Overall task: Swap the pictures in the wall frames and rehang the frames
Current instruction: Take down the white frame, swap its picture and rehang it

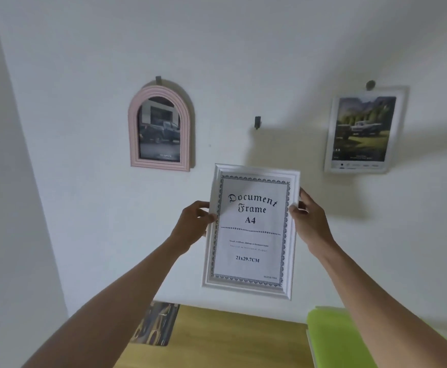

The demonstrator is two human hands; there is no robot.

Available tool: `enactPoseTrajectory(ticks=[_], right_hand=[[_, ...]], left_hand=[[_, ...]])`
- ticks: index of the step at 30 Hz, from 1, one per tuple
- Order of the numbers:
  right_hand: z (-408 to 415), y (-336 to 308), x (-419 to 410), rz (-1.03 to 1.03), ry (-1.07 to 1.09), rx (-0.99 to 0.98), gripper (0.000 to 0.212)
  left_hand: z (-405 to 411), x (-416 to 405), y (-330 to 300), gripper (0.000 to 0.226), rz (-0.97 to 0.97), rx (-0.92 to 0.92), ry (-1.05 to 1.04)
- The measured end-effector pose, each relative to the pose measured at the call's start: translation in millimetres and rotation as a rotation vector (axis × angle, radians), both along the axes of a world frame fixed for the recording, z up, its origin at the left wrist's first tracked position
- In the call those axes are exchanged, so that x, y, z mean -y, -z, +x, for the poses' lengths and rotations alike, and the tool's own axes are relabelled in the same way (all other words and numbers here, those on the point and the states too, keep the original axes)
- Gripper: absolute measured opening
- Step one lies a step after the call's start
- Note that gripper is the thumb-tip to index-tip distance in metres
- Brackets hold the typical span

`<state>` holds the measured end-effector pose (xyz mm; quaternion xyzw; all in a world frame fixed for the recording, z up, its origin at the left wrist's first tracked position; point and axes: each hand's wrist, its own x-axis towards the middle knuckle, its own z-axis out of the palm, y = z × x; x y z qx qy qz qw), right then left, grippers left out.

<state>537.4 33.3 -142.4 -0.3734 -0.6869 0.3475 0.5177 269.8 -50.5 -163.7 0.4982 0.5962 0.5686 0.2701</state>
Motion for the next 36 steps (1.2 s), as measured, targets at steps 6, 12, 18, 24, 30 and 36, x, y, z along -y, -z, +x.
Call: enactPoseTrajectory(ticks=[6,12,18,24,30,36], right_hand=[[-17.6,-39.4,-40.0,0.008,0.135,-0.073,0.051],[-27.7,-63.8,-73.8,0.086,0.171,-0.041,0.053],[-39.1,-78.4,-92.9,0.091,0.205,-0.048,0.052],[-53.0,-81.0,-105.1,0.149,0.189,-0.033,0.056],[-62.2,-71.6,-117.7,0.192,0.263,-0.008,0.056],[-63.7,-62.3,-134.2,0.304,0.457,0.086,0.048]], left_hand=[[-23.2,-41.2,-39.6,0.019,0.017,-0.018,0.065],[-33.3,-78.3,-68.5,0.016,0.084,-0.08,0.058],[-39.7,-106.4,-83.7,0.016,0.117,-0.086,0.035],[-54.0,-127.6,-81.0,0.018,0.133,-0.083,-0.001],[-62.8,-137.5,-73.3,0.018,0.154,-0.114,-0.037],[-61.4,-142.5,-73.8,0.024,0.205,-0.118,-0.064]])
